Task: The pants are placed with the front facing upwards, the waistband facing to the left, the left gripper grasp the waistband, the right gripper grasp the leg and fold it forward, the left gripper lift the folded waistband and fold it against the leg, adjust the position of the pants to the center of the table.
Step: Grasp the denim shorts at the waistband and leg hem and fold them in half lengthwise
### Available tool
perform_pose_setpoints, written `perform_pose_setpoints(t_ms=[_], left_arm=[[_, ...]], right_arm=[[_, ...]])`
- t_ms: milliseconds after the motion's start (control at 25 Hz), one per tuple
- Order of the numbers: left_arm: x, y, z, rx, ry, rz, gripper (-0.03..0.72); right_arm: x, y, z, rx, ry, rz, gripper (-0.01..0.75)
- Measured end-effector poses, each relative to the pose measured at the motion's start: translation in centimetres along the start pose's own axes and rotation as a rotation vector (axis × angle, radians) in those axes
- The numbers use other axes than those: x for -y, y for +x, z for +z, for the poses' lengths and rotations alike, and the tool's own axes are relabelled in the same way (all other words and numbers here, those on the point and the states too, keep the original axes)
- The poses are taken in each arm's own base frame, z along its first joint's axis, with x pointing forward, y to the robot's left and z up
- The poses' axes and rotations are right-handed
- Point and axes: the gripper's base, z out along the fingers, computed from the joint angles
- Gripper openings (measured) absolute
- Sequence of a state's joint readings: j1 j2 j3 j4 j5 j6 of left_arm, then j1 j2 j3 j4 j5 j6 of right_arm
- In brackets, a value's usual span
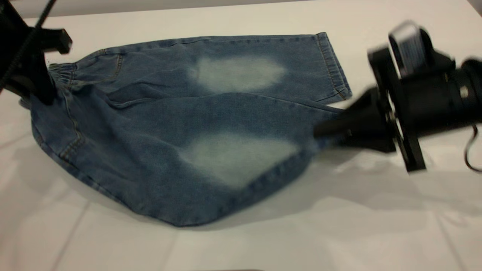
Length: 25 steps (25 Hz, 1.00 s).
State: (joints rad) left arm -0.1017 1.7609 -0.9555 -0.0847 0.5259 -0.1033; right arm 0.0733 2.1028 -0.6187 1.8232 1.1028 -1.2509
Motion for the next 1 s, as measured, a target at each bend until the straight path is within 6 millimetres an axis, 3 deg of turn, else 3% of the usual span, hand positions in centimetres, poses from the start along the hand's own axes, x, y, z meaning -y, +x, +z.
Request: perform_pose_setpoints(t_ms=[200,480,720,1000], left_arm=[[0.4,-0.3,-2.2,0.061,0.035,-0.041,0.056],[0.9,-1.2,-2.5,0.141,0.118,-0.181,0.056],[1.0,-2.7,-2.8,0.298,0.181,-0.340,0.057],[0.7,-4.2,-3.4,0.467,0.212,-0.482,0.057]], right_arm=[[-2.9,-3.0,0.3,0.028,-0.083,0.027,0.027],[-6.9,-7.6,0.6,0.096,-0.123,0.051,0.027],[-8.1,-11.0,0.3,0.265,-0.021,0.092,0.027],[-7.5,-13.3,-0.5,0.470,0.129,0.144,0.027]])
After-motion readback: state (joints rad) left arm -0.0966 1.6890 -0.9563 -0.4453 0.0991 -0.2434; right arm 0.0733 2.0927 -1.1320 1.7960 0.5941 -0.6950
